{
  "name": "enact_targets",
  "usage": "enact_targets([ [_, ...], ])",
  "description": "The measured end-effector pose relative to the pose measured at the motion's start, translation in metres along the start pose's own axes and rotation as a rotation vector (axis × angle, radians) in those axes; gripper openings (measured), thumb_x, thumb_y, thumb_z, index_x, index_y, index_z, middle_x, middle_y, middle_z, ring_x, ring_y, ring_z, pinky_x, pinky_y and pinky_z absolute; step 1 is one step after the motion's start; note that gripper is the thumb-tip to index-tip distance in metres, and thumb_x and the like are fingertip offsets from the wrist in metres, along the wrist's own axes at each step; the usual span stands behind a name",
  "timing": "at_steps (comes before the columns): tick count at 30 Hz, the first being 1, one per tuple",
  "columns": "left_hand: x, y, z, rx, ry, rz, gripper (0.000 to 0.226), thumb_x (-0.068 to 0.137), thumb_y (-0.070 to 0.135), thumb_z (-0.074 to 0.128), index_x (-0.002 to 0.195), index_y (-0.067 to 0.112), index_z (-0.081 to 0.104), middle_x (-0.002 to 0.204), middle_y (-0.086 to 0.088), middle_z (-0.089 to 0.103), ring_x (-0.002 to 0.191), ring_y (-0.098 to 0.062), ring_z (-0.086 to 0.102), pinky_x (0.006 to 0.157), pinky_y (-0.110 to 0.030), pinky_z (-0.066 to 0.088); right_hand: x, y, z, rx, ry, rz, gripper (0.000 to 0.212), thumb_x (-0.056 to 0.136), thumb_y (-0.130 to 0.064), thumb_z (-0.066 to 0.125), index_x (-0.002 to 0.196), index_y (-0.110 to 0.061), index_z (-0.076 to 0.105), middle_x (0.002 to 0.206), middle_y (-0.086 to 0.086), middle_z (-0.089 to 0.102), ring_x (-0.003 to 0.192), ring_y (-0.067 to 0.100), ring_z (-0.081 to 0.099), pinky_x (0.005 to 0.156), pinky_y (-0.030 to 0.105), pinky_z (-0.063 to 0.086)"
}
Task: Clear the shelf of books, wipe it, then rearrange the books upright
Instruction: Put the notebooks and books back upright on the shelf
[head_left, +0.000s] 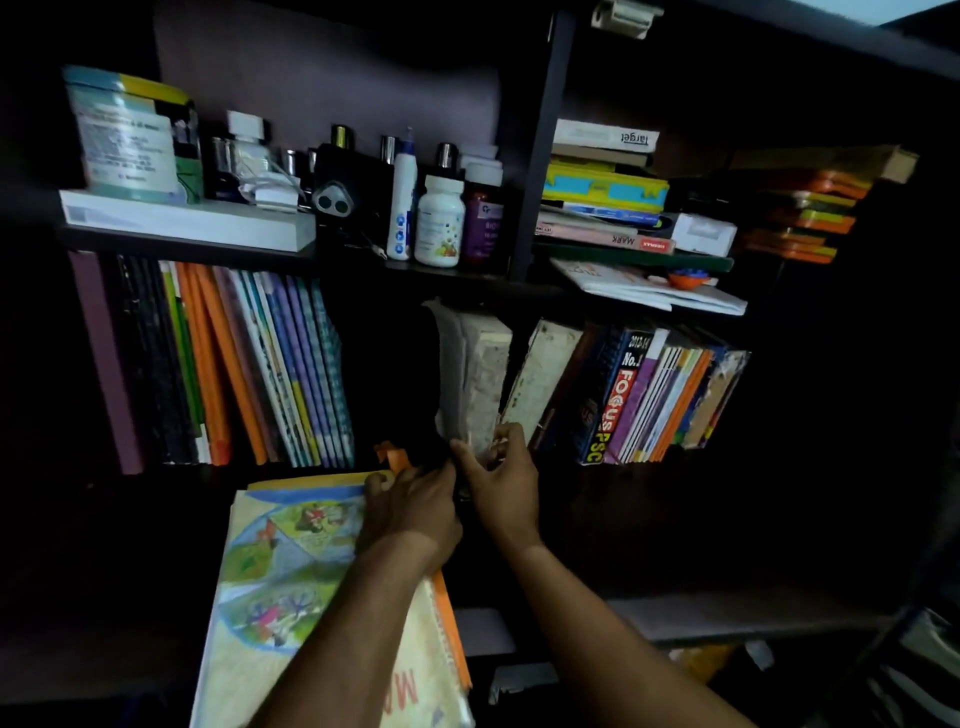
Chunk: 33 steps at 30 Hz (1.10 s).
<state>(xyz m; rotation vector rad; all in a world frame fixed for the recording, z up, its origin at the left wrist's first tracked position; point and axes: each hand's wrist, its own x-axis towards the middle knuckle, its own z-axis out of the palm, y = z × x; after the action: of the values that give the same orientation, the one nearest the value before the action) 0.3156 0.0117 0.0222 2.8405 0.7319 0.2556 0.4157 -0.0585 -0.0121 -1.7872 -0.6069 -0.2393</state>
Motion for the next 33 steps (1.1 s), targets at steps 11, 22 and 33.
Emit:
enact_targets([
  [11,-0.002,-0.002,-0.001,-0.090,0.053,0.048,0.067,0.094,0.038,0.049,0.154,0.044,0.021,0.156,0.015,0.038,0.142,-0.019,0.036,0.111,-0.051,0.024,0.007,-0.010,0.000,-0.039,0.040,0.037,0.022,0.089,-0.031,0.075,0.083,-0.018,0.058,0.074,-0.009,0.062,0.069,-0.001,0.059,0.060,0.011,0.040],
  [22,0.008,-0.012,0.003,-0.274,0.184,-0.063,0.040,0.091,0.017,0.055,0.130,0.019,0.061,0.140,-0.005,0.047,0.128,-0.030,0.047,0.103,-0.040,0.041,0.009,-0.006,0.024,-0.229,-0.330,-0.173,0.025,0.108,-0.022,0.042,0.116,-0.003,0.056,0.105,0.020,0.063,0.096,0.036,0.060,0.071,0.039,0.042],
  [33,0.008,-0.017,-0.003,-0.576,0.361,-0.099,0.022,0.077,-0.004,0.059,0.086,0.013,0.069,0.097,-0.005,0.056,0.100,-0.030,0.058,0.084,-0.034,0.044,-0.021,-0.016,0.003,-0.099,-0.403,-0.117,0.019,0.099,-0.021,0.053,0.112,-0.018,0.067,0.105,0.003,0.072,0.096,0.016,0.064,0.076,0.023,0.046],
])
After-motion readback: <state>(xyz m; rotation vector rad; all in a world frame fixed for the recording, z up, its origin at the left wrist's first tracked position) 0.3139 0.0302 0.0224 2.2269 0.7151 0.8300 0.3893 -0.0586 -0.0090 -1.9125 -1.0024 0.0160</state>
